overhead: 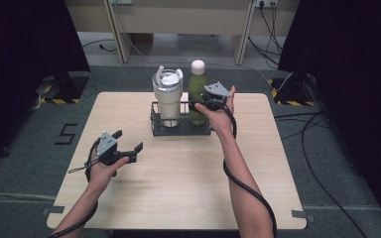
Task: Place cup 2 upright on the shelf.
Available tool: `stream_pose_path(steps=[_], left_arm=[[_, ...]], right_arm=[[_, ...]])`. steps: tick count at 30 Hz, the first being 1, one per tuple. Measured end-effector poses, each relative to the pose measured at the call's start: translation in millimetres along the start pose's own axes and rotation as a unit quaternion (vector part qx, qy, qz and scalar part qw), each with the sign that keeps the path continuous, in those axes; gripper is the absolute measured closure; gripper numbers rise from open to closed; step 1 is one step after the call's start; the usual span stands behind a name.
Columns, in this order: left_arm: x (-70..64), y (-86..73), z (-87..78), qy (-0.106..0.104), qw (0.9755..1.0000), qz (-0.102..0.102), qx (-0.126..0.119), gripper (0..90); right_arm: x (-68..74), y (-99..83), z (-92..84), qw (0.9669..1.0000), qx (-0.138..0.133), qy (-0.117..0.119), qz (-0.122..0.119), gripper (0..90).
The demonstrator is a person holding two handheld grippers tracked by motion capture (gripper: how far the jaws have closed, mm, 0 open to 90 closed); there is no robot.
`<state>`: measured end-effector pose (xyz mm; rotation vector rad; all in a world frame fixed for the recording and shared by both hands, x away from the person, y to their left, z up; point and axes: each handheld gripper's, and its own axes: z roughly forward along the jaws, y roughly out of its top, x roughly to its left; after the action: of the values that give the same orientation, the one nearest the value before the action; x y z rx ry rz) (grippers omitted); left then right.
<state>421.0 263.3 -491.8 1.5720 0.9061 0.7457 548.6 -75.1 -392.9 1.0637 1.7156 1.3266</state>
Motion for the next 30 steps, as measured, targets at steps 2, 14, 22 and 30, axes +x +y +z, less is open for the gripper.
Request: stream_pose_path(steps=[2, 14, 22, 30], left_arm=[[-0.2, -0.1, 0.2, 0.001, 1.0000, 0.001, 0.000, 1.4], [-0.8, 0.8, -0.7, 0.004, 1.0000, 0.000, 0.001, 1.4], [-0.3, 0.8, -2.0, 0.005, 1.0000, -0.001, 0.000, 1.3], [-0.8, 1.3, -3.4, 0.006, 1.0000, -0.001, -0.001, 1.3]], right_arm=[[-0.5, -1.3, -4.1, 1.0000, 0.000, 0.002, 0.001, 5.0], [-2.2, -8.5, -23.9, 1.0000, 0.001, 0.008, 0.001, 4.3], [-5.1, -12.0, -35.5, 0.9999, 0.002, 0.011, 0.000, 4.4], [-10.6, -16.8, -49.0, 1.0000, 0.003, 0.007, -0.001, 5.0]])
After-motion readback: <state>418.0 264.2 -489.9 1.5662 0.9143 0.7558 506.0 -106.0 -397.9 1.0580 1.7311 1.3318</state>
